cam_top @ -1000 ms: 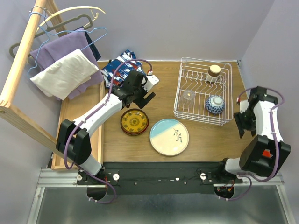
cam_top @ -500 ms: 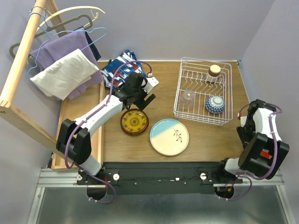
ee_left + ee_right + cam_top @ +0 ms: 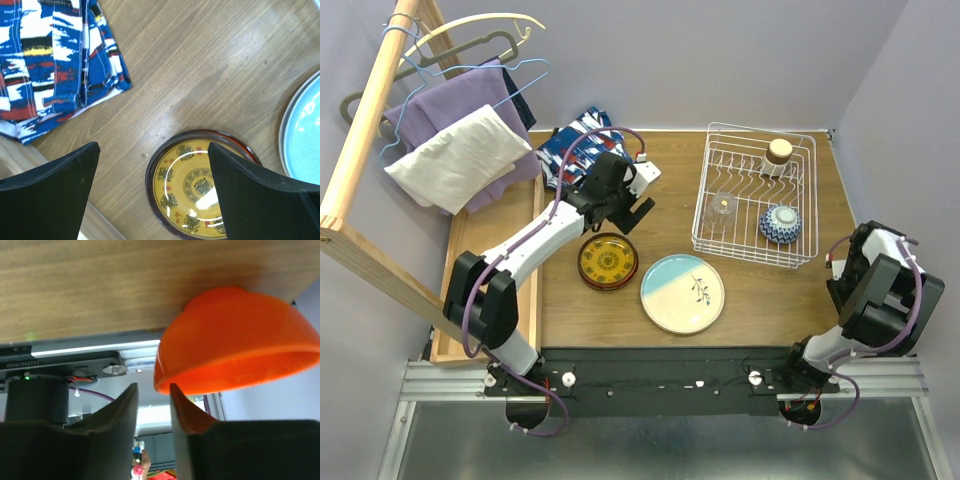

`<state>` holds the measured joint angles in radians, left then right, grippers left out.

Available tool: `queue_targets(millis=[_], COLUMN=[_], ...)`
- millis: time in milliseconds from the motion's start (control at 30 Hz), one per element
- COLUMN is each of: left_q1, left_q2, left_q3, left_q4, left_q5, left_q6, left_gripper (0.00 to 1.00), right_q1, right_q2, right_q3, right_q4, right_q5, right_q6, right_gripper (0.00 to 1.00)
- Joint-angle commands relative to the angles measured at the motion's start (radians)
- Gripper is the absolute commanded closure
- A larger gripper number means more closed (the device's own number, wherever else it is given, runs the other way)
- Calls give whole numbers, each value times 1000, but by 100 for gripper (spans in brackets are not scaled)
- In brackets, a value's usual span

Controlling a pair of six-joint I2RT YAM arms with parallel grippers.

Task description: Load the mixed dishes into the dish rack

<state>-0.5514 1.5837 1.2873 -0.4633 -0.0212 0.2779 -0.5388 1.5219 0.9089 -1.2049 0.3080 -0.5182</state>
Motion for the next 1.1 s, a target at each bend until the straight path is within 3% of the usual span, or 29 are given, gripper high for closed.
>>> queue_targets(millis=[0,33,133,267,433,700,900,1067], left_q1=[4,4,4,-13,-68,-79,-90,-85], left_q2=[50,52,47,87,271,314,349,297], left_q3=[81,102,116,203,487,458,530,475], left_q4=[17,21,75,74,-109,-55,-98,-136], left_q5=[114,141,294,441,415,366,334,229], left_q6=[-23,-26,-22,19,116,-38,-95,-72], left_gripper=[1,1,1,1,1,3,2,1], right_q1=[-7,-7,-7,-7,-7,3,20,31], right_q2=[34,35,24,-3,-40,-46,24,84], right_q3=[-15,-10,42,116,243,594,859,979], right_q4=[34,30,-4,-54,-120,-185,-170,-85], right_q5=[-36,-53,-82,-93,-107,-263,-548,-979], right_q6=[-14,-17,-26,-32,-34,-19,-88,-22], right_gripper=[72,85,99,99,99,99,100,100])
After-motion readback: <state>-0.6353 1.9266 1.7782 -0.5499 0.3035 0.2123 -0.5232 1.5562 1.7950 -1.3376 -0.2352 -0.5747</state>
